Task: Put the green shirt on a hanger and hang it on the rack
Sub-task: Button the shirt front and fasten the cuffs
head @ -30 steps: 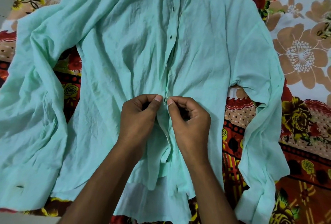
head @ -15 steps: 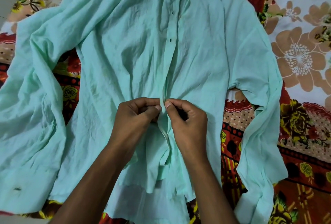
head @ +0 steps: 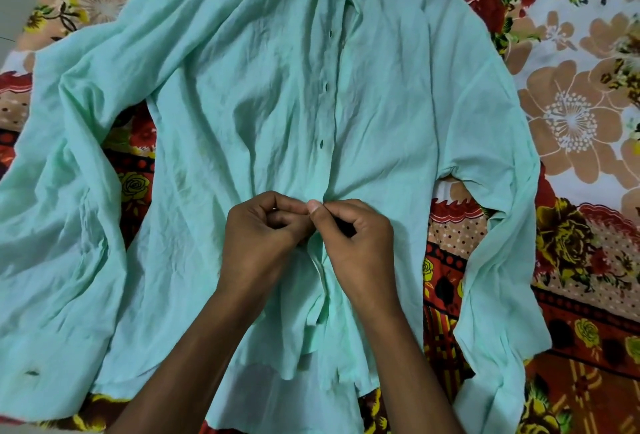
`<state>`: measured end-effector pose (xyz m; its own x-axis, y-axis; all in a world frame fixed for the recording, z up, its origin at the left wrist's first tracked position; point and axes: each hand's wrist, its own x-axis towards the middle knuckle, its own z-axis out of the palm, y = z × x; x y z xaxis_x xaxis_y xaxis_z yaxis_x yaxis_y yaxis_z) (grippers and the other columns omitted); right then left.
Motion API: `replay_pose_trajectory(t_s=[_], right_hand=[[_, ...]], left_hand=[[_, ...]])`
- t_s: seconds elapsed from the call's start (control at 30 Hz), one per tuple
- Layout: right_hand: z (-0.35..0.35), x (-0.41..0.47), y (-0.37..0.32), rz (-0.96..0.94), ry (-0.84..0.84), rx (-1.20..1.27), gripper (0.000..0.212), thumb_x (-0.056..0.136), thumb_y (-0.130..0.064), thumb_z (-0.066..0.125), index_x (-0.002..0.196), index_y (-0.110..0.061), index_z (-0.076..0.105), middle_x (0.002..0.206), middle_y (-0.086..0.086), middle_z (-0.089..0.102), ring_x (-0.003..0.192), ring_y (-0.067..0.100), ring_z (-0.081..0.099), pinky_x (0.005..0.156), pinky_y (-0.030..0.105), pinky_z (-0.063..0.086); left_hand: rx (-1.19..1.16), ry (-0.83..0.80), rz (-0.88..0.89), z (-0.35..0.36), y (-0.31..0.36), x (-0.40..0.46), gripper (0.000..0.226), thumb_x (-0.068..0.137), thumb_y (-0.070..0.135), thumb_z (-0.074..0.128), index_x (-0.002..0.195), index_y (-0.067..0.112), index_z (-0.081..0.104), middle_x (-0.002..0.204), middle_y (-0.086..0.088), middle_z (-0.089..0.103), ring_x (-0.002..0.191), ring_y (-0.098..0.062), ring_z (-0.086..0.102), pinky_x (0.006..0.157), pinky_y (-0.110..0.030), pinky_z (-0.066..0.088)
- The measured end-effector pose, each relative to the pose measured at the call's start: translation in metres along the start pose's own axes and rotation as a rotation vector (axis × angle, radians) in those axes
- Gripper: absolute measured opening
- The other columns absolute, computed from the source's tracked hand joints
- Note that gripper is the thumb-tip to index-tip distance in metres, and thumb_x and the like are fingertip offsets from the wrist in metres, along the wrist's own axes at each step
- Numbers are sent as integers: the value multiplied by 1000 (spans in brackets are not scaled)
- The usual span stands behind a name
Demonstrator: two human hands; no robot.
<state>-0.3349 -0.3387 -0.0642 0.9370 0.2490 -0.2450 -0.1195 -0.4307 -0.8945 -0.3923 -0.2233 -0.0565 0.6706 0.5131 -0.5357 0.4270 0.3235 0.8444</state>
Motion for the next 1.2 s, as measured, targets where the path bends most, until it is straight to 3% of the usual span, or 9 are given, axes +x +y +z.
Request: replay_pose_trajectory(t_s=[0.27,0.43,0.5,0.6,0.67,0.83,0.93,1.03,1.2], right_hand=[[0,-2,0,-47,-11,-12,21,99,-20,66,81,-19,77,79,-8,73,80,10,71,73,24,57],[0,-3,2,-110,-9,-219,4,95,-20,70,93,-18,73,83,-8,68,85,12,65,80,36,54],[-3,0,1,-96,-16,-325,15,90,-17,76,103,-20,71,88,-7,65,89,11,62,83,30,52],[-9,11,-6,-89,67,-236,15,90,-9,73,101,-20,73,88,-8,68,83,3,62,76,14,47],[-10,20,-10,-95,159,-155,15,95,-6,66,102,-17,74,94,-8,72,88,2,67,78,14,51],[-9,44,-21,-69,240,-20,25,99,0,56,106,-19,72,99,-9,76,98,2,71,86,15,54],[-5,52,-27,-138,197,-121,20,97,-3,61,103,-16,75,99,-8,75,94,3,70,80,13,52],[-1,58,-31,-167,117,-207,14,94,-8,67,103,-13,76,97,-4,75,91,11,69,83,26,57],[9,58,-29,-193,12,-455,15,92,-32,73,100,-19,75,93,-4,71,94,19,61,84,37,51]], left_hand=[[-68,-88,-103,-4,4,4,7,92,6,71,89,8,77,84,-13,79,77,-19,76,69,-19,57],[-22,-97,-249,-4,13,17,14,92,5,66,81,5,76,72,-11,75,59,-16,64,53,-22,52],[207,-17,-141,-3,13,23,15,93,19,70,80,13,74,65,-2,73,54,-13,61,50,-23,49],[505,154,225,0,21,28,17,84,40,77,84,27,66,67,9,69,59,-4,64,55,-18,49],[586,137,419,8,27,30,26,82,47,77,91,31,60,72,13,65,63,-6,63,56,-17,47],[947,103,558,30,28,45,39,87,44,70,117,24,54,98,5,63,86,-20,61,64,-36,49],[779,153,448,27,32,54,23,89,26,67,111,19,65,87,4,68,81,-19,64,70,-37,53],[571,155,256,19,37,62,9,89,26,69,88,19,74,69,6,68,69,-15,65,68,-34,54],[197,94,15,10,43,66,19,89,23,71,77,8,73,78,-27,69,65,-35,63,67,-47,57]])
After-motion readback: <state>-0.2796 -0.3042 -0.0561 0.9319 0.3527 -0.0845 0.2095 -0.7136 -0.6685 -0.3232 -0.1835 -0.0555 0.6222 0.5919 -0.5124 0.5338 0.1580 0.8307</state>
